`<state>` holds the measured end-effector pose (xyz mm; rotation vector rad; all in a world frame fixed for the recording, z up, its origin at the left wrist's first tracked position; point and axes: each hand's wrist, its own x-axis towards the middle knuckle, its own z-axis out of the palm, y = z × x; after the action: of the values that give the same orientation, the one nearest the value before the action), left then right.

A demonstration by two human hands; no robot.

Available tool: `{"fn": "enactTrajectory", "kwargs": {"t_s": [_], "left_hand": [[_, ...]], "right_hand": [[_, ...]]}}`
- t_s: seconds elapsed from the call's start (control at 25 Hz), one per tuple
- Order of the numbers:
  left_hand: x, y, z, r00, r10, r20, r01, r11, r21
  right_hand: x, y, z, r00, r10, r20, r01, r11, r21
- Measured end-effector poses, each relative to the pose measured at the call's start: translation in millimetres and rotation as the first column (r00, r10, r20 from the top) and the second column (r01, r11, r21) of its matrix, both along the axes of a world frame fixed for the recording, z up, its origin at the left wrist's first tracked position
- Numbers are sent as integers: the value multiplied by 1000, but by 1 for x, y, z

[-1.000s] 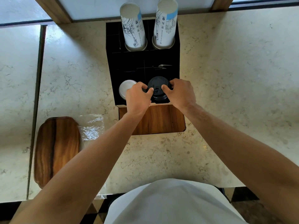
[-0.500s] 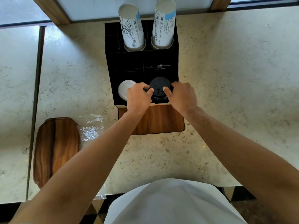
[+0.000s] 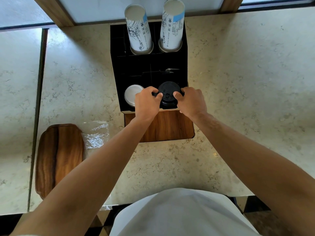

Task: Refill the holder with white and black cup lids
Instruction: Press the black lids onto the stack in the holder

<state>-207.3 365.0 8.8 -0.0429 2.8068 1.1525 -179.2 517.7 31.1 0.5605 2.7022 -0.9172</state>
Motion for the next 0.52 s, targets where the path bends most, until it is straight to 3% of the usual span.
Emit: {"fn": "enactTrajectory", "kwargs": {"t_s": [0.36, 0.52], "left_hand": [[-2, -3, 4, 997, -47, 68, 43, 998, 47], [-3, -5, 5, 995, 6, 104, -15, 996, 88]], "right_hand": [[-1, 3, 4, 998, 10, 63, -5, 997, -75], [0, 6, 6, 998, 17, 66, -11, 995, -100]]}}
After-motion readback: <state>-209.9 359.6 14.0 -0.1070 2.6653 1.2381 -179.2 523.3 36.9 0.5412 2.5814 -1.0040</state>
